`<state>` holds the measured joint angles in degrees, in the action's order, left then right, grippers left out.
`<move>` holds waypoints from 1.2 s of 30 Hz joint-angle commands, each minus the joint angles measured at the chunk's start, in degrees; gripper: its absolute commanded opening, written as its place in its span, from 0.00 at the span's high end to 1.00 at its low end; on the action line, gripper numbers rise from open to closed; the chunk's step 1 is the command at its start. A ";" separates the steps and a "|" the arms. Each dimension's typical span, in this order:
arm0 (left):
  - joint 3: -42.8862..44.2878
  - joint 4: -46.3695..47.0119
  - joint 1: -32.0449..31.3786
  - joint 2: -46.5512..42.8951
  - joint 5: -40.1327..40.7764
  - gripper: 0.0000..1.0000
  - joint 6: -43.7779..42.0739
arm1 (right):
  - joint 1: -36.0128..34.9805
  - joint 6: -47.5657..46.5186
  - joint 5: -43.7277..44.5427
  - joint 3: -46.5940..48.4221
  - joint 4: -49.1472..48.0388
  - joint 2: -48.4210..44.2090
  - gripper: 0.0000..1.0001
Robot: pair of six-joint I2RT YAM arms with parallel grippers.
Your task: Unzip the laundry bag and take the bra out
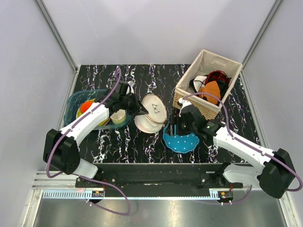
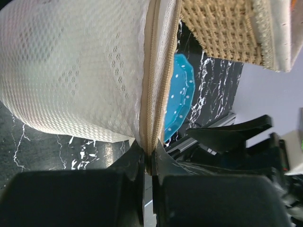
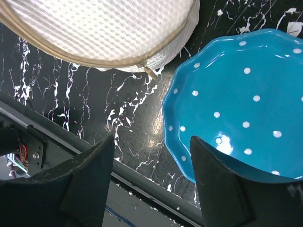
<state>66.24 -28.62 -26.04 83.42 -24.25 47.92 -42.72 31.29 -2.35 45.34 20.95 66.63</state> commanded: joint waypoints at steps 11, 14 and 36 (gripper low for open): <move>-3.57 4.01 -1.20 -3.43 -2.29 1.00 -3.27 | 0.18 -2.82 2.79 11.34 1.73 2.18 0.23; -3.92 4.10 -1.90 -3.79 -2.55 1.00 -4.41 | 0.27 -2.29 2.53 11.96 1.02 3.68 0.22; 4.60 -4.86 -5.34 -2.29 2.80 0.16 -14.26 | 0.36 -2.37 1.05 16.79 0.32 7.19 0.22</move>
<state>68.60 -32.49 -33.04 83.72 -23.57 34.57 -42.68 29.17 -0.10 58.50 23.44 72.38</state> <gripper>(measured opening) 0.835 0.793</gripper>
